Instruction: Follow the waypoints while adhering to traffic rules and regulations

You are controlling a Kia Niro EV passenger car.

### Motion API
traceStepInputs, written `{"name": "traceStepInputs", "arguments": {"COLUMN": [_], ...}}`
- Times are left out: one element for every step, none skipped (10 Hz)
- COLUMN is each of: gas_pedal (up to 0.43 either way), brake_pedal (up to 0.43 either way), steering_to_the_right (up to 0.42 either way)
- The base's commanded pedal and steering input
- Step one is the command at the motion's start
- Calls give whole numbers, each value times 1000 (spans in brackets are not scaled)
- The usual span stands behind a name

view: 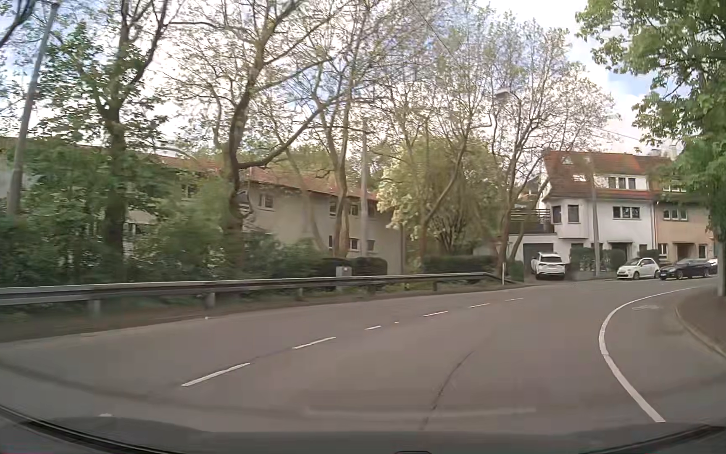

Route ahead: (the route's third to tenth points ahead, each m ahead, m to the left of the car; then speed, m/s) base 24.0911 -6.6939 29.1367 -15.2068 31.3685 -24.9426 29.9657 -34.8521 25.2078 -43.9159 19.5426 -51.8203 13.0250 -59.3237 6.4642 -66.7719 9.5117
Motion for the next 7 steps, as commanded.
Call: {"name": "traceStepInputs", "arguments": {"gas_pedal": [118,130,118,130,130,130,130], "brake_pedal": [0,0,0,0,0,0,0], "steering_to_the_right": [176,176,175,175,175,171,166]}}
